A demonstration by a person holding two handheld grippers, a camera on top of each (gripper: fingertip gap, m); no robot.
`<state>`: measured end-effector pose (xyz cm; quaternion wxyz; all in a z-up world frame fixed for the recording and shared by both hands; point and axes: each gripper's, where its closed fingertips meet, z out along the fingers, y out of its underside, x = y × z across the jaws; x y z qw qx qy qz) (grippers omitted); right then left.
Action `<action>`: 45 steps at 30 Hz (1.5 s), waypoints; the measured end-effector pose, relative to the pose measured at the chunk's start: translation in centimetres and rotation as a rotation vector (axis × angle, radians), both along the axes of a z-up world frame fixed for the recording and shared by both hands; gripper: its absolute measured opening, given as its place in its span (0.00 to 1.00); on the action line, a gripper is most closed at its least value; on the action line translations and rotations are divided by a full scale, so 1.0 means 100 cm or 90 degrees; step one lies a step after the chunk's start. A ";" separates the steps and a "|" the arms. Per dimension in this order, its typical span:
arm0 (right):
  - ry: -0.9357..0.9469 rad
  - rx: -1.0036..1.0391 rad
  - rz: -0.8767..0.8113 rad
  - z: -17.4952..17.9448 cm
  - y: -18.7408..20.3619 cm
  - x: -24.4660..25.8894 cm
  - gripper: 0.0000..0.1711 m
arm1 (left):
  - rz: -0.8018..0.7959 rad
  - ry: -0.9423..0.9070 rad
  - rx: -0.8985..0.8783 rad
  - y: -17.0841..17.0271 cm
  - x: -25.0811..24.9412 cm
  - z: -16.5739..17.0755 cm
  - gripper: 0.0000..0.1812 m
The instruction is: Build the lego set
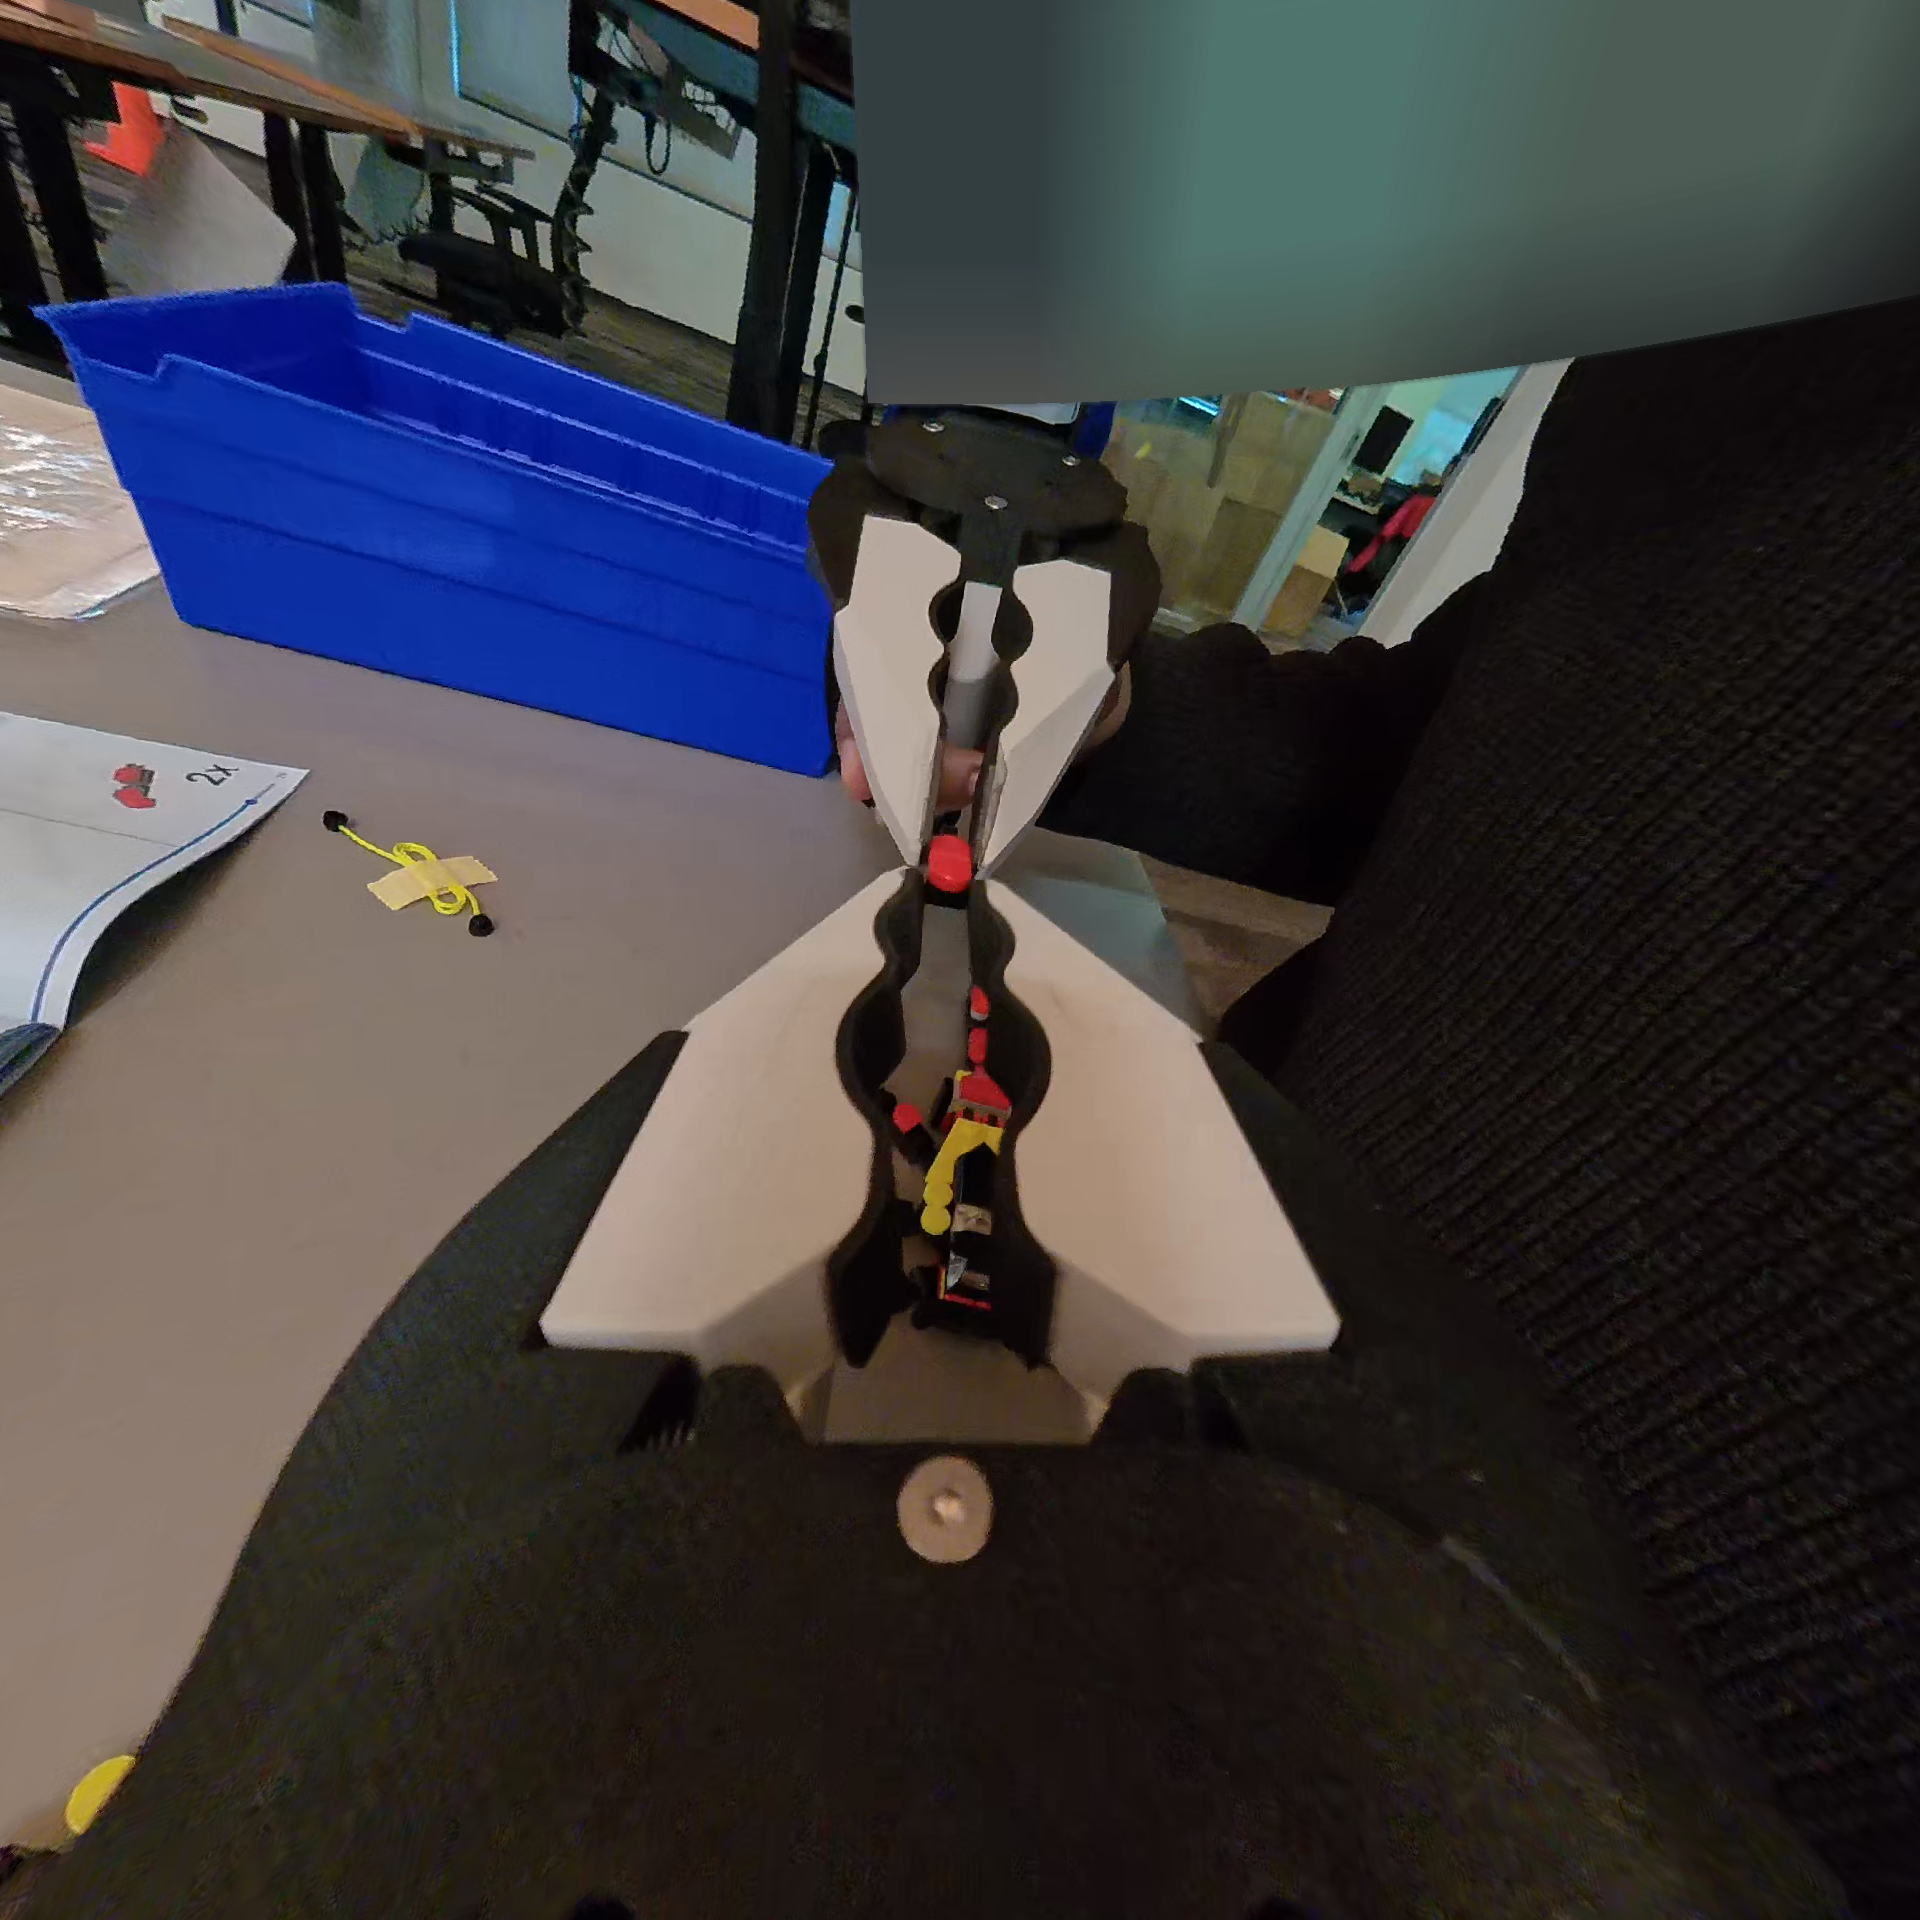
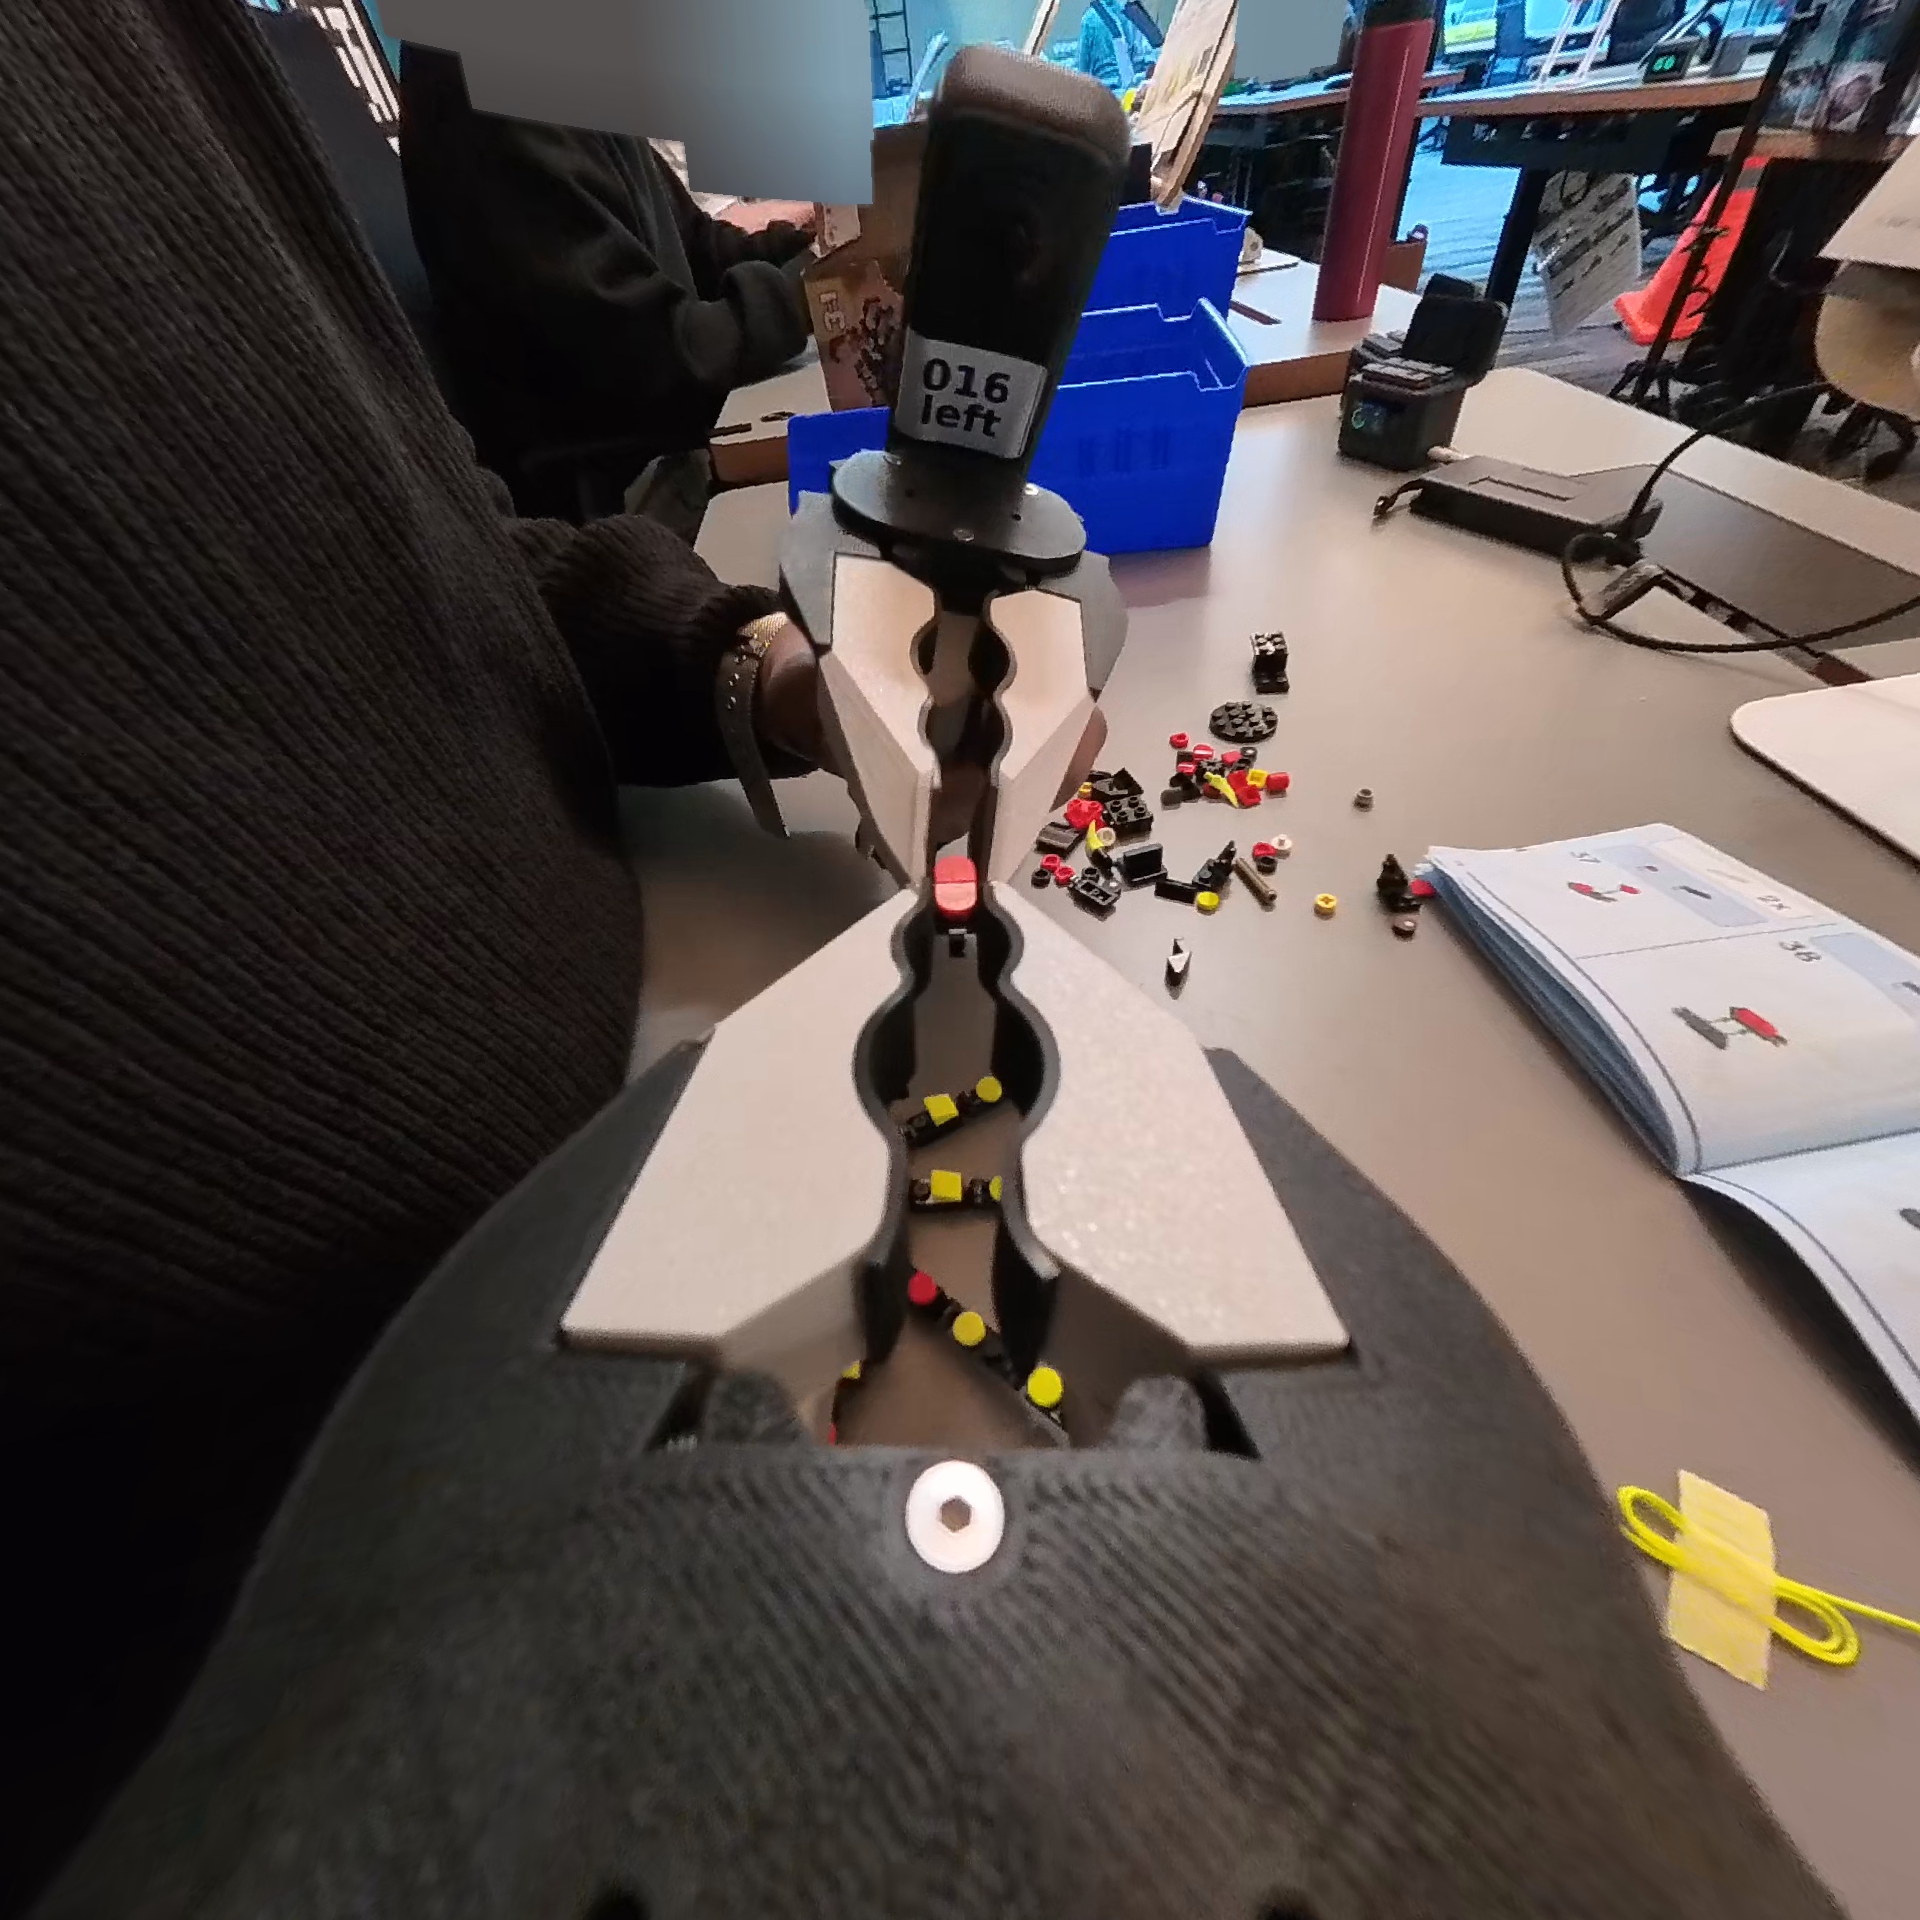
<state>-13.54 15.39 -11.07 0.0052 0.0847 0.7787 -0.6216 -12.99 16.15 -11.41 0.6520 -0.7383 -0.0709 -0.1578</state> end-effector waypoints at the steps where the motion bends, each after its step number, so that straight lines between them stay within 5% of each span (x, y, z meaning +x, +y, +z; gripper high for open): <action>1: 0.000 0.000 0.000 0.000 0.000 0.000 0.03 | -0.001 -0.003 0.003 0.000 0.000 0.001 0.03; 45: -0.039 0.011 0.017 -0.005 -0.002 0.005 0.03 | -0.019 -0.007 -0.010 -0.001 0.004 -0.001 0.03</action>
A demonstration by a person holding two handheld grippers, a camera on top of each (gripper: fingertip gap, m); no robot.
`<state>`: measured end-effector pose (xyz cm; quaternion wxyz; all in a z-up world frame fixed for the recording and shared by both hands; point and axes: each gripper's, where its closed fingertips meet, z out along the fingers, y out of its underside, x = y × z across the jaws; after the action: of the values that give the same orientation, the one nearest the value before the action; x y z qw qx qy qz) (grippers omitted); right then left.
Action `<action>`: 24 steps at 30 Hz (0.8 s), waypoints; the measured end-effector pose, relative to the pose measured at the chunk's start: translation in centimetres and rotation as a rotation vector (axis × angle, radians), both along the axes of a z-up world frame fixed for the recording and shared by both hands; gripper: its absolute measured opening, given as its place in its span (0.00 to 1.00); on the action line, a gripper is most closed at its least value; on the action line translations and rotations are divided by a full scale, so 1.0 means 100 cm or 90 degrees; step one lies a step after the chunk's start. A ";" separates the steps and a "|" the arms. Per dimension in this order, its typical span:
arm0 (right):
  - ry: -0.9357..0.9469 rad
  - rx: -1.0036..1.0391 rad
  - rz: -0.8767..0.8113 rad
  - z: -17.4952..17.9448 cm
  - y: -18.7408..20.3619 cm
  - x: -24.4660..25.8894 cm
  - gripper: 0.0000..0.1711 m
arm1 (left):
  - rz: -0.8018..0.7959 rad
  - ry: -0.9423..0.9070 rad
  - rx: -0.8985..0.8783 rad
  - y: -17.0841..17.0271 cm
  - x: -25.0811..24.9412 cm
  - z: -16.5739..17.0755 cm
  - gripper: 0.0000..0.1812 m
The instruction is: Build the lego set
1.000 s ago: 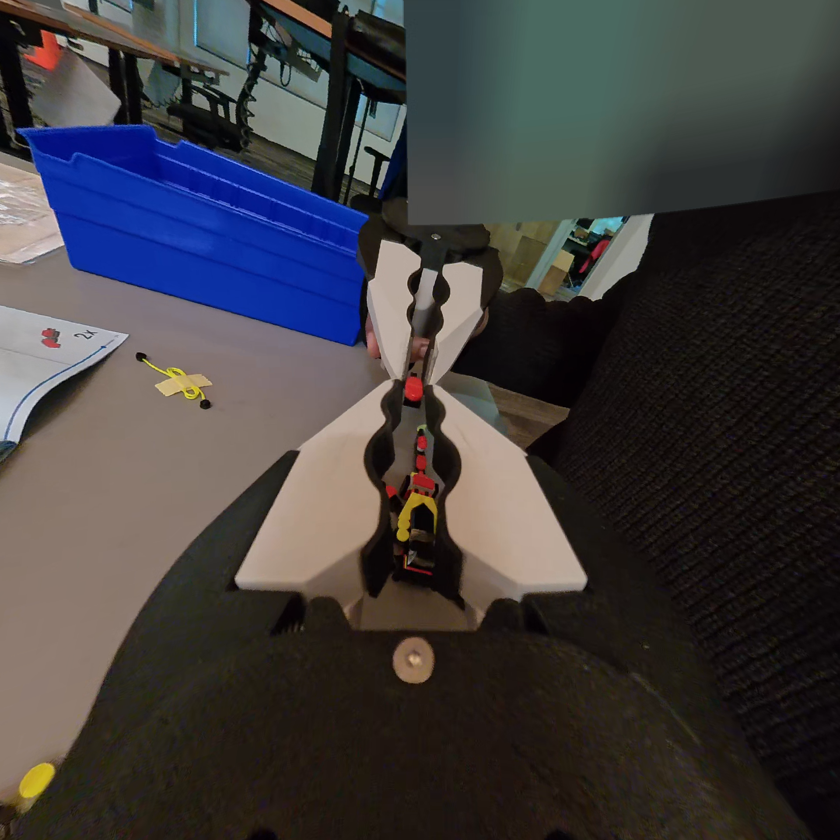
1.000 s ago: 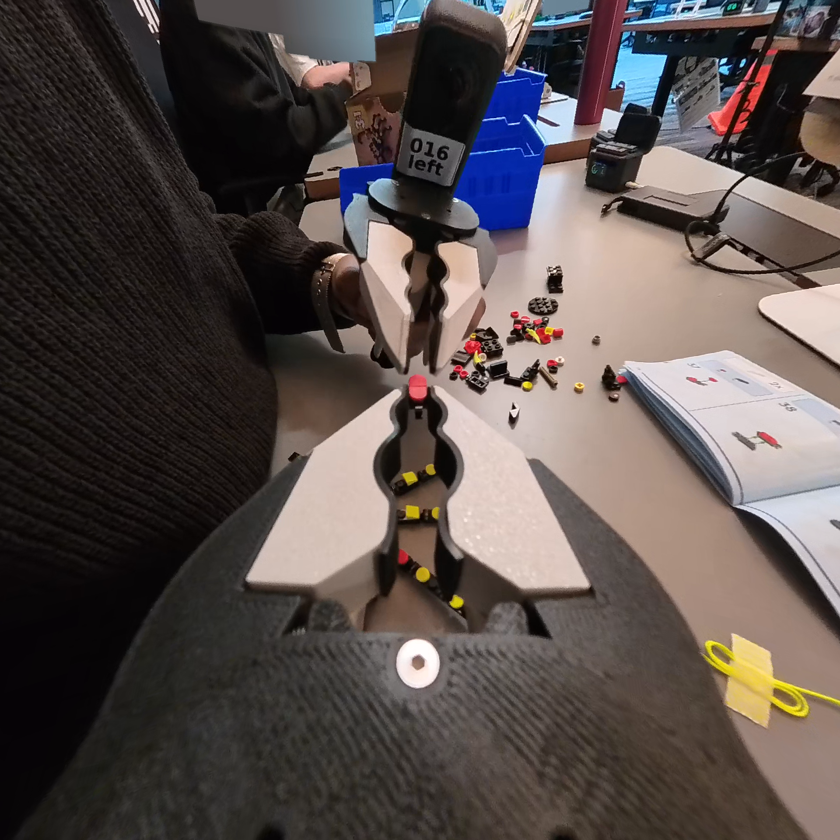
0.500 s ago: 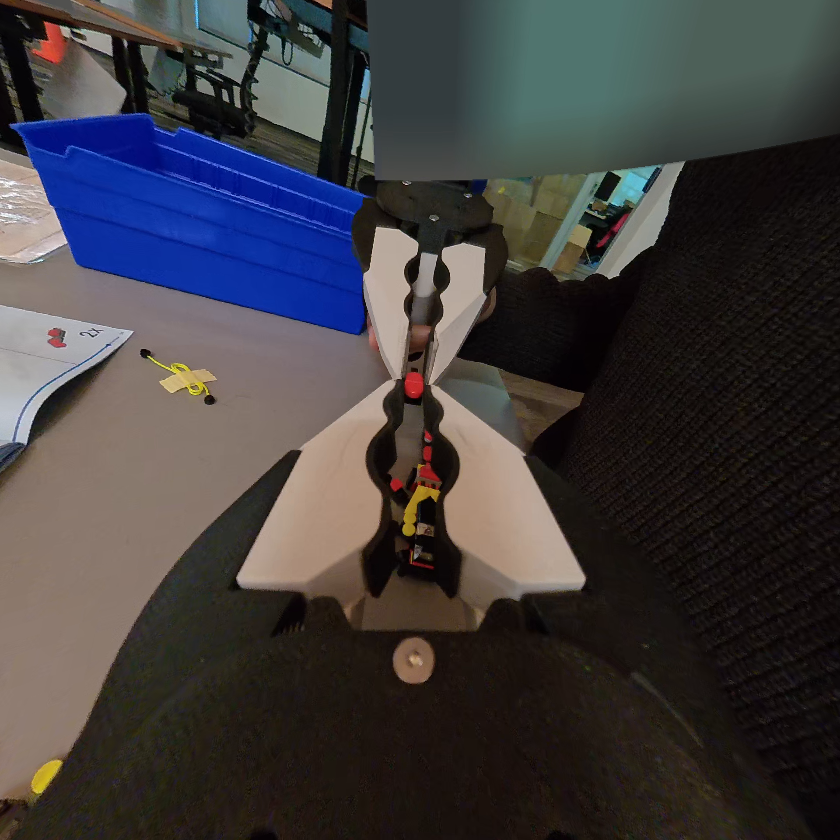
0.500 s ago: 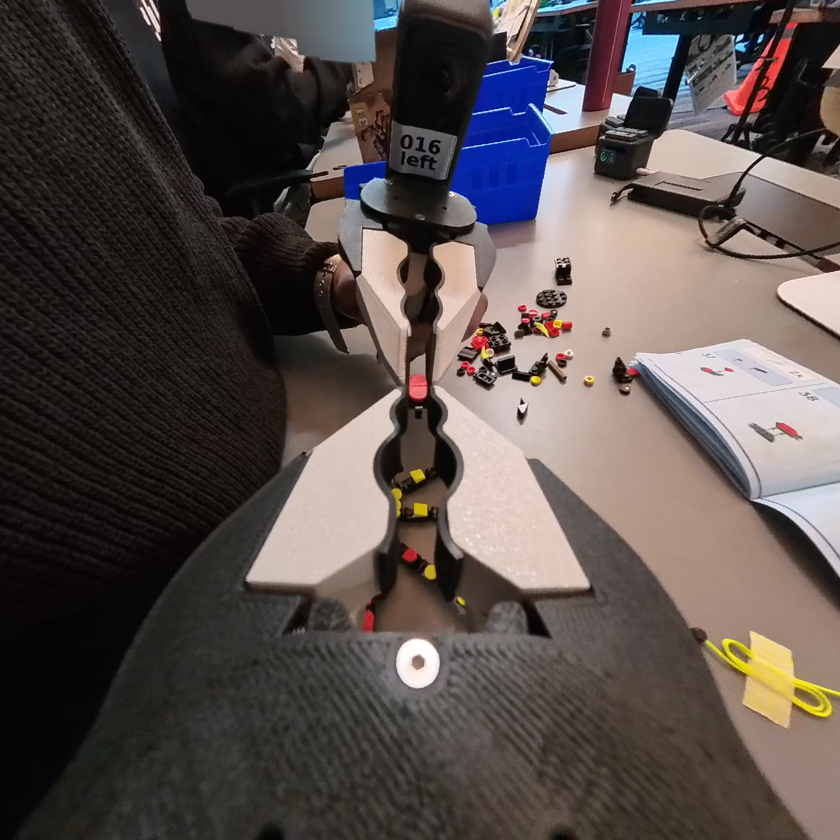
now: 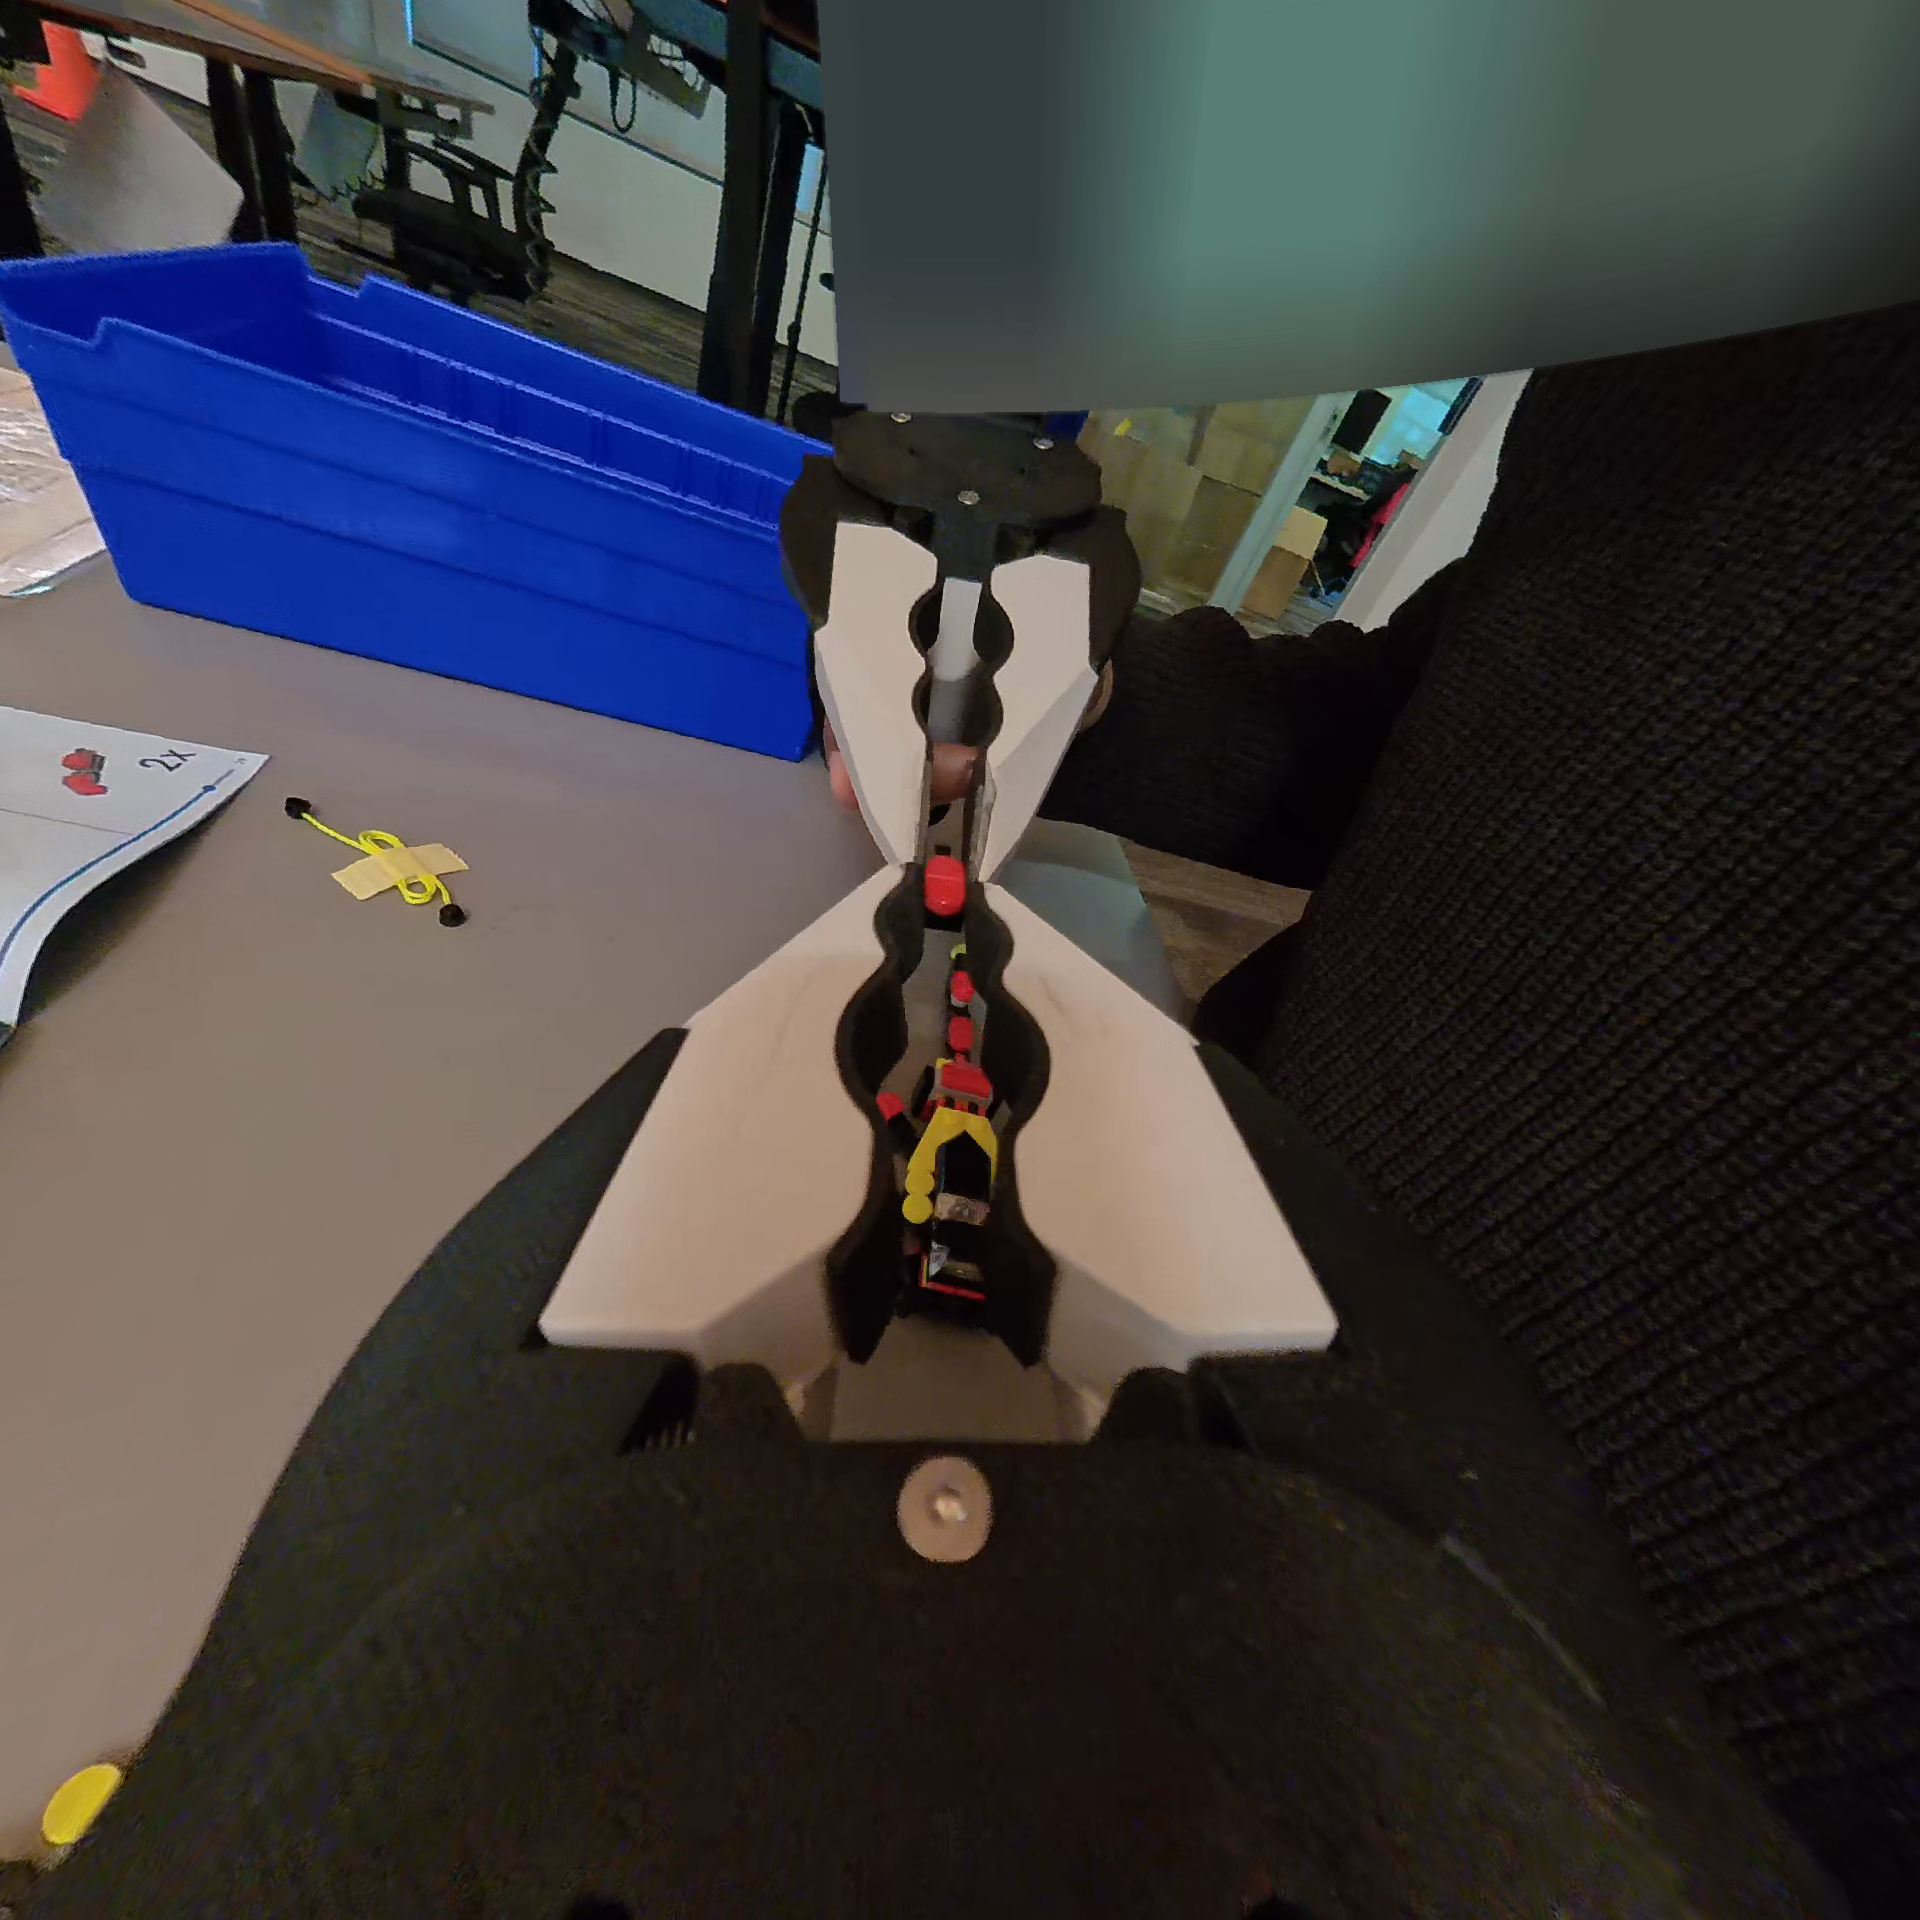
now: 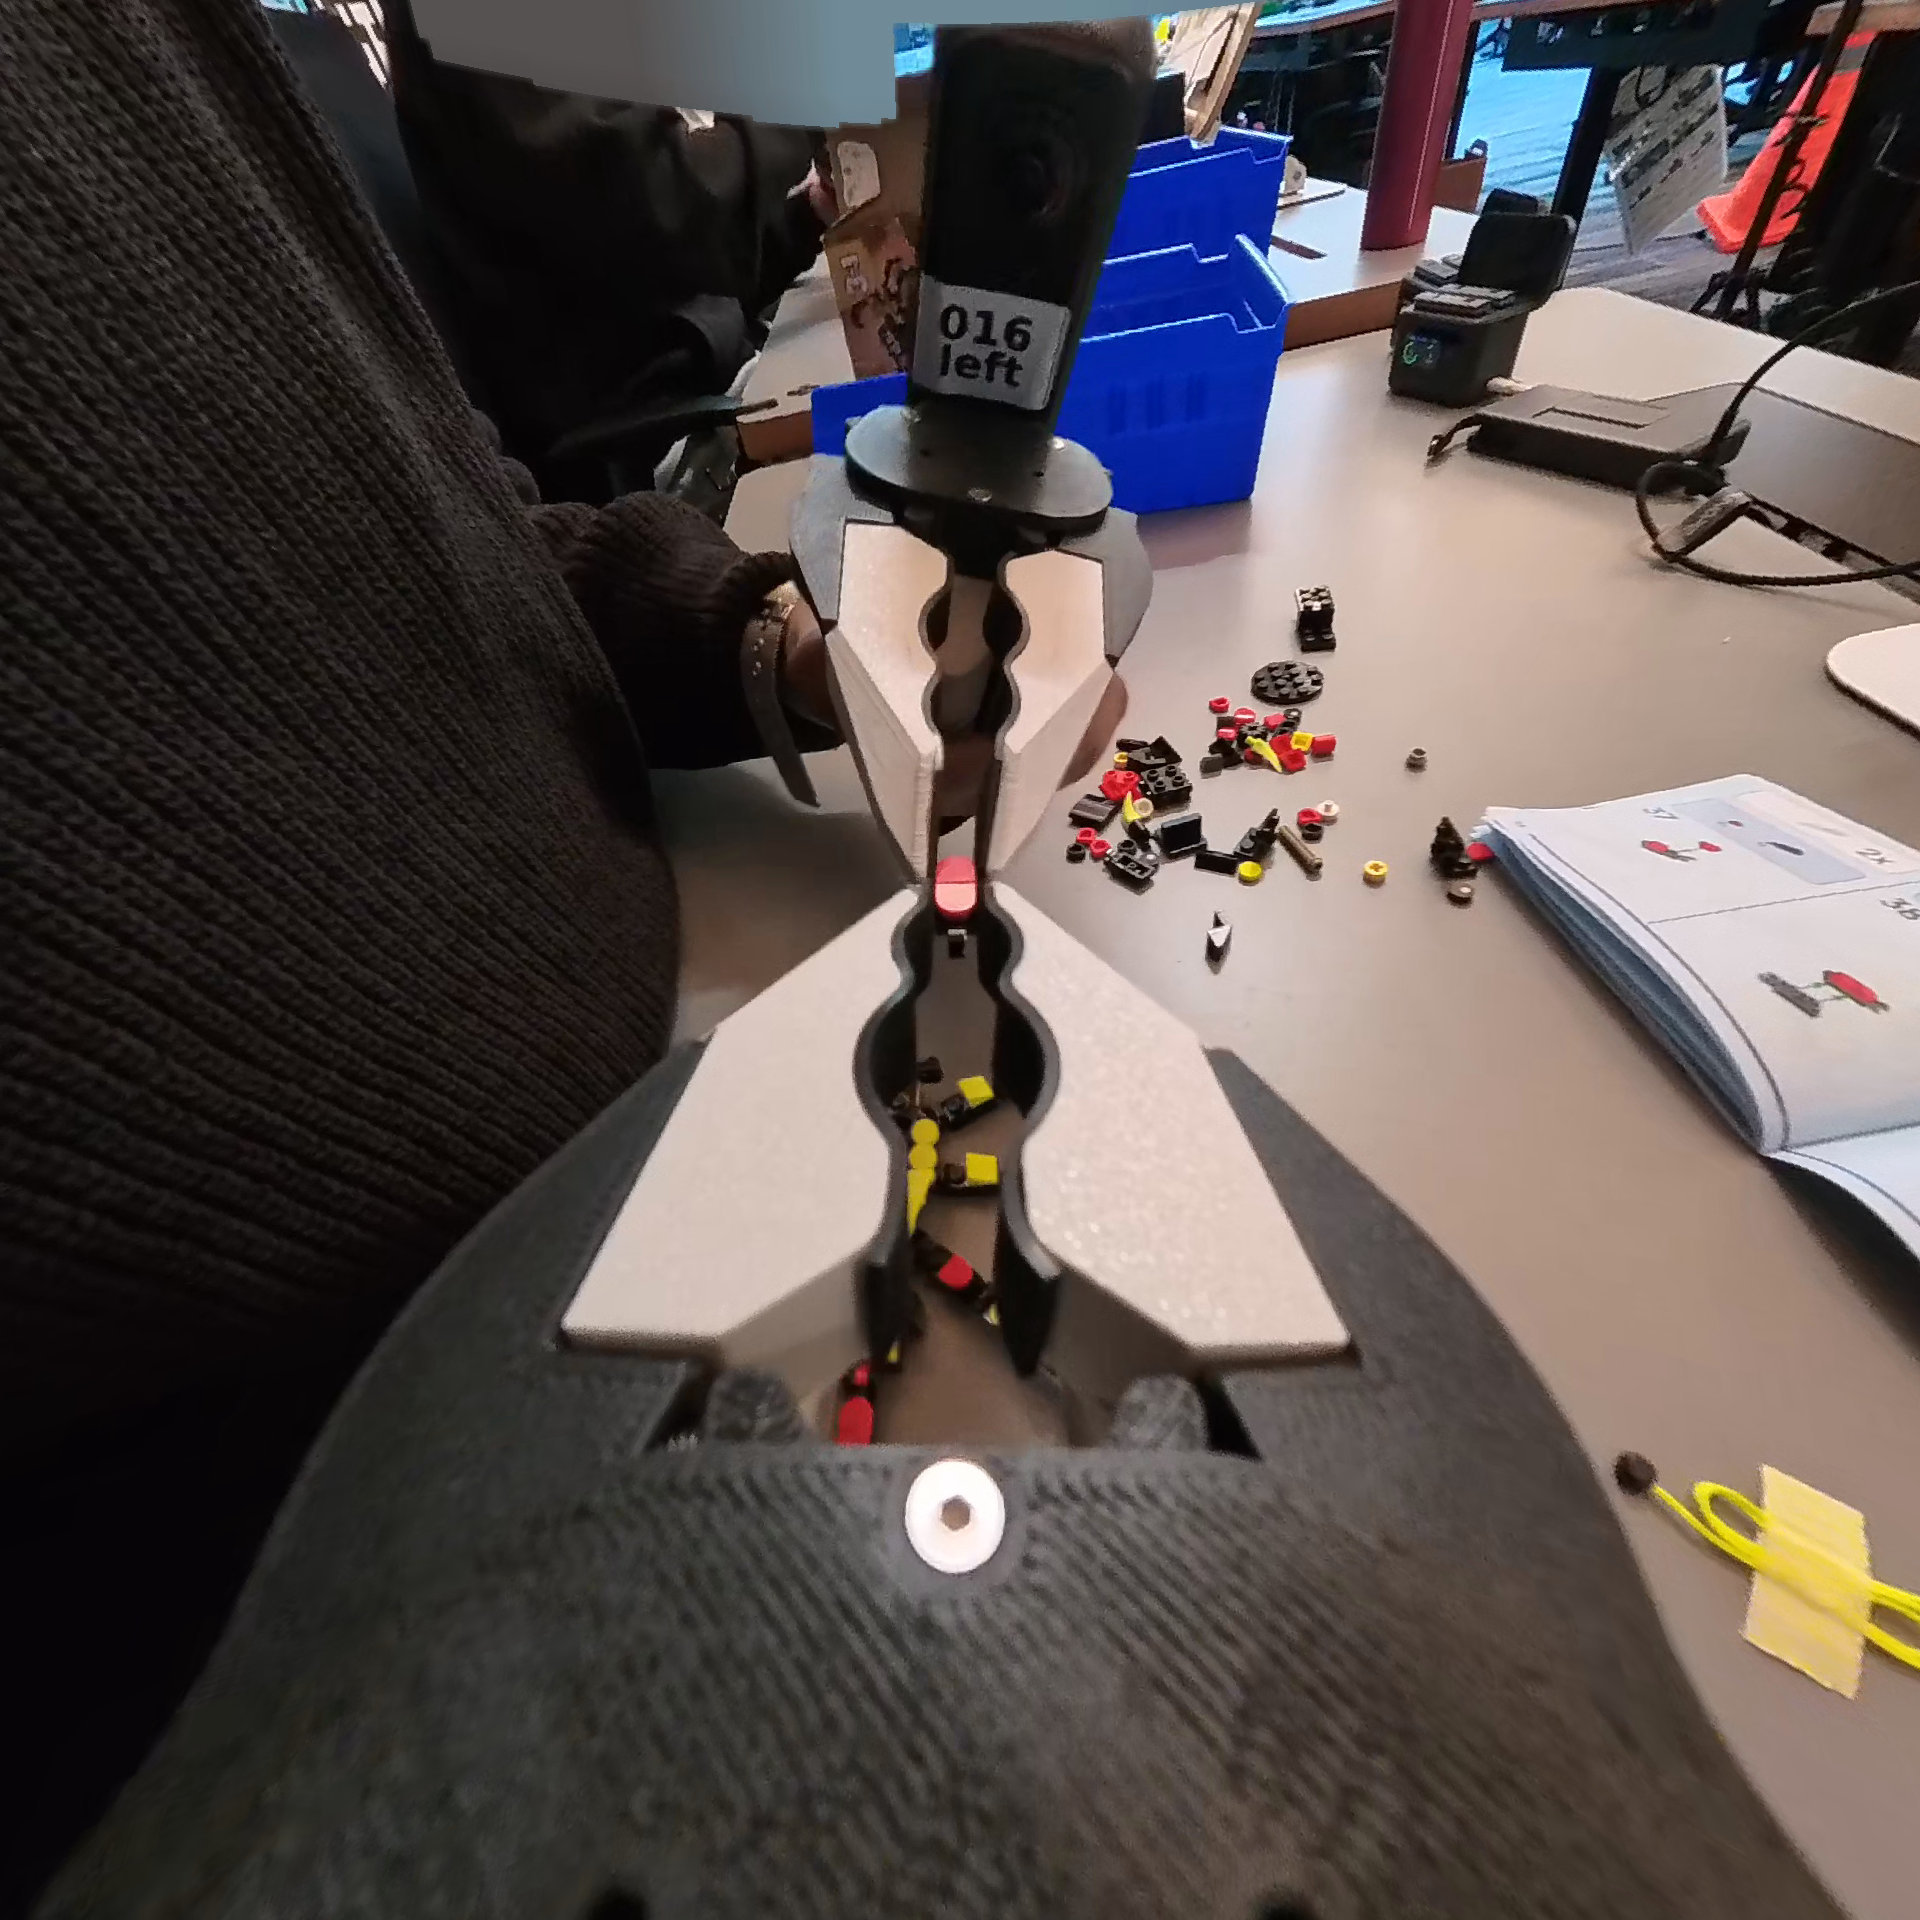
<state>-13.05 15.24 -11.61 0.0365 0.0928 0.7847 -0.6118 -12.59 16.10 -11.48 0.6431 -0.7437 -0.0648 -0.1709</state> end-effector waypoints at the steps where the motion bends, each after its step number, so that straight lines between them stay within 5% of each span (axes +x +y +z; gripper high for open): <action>1: -0.002 -0.004 0.004 0.001 0.000 0.001 0.03 | -0.008 -0.007 -0.002 0.000 0.001 0.001 0.03; 24: -0.009 -0.025 -0.005 0.004 0.003 -0.003 0.03 | -0.005 -0.061 0.023 -0.001 -0.003 0.005 0.04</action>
<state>-13.32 15.55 -11.21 0.0415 0.0995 0.7721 -0.6263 -12.87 16.03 -10.96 0.6519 -0.7232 -0.0896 -0.2098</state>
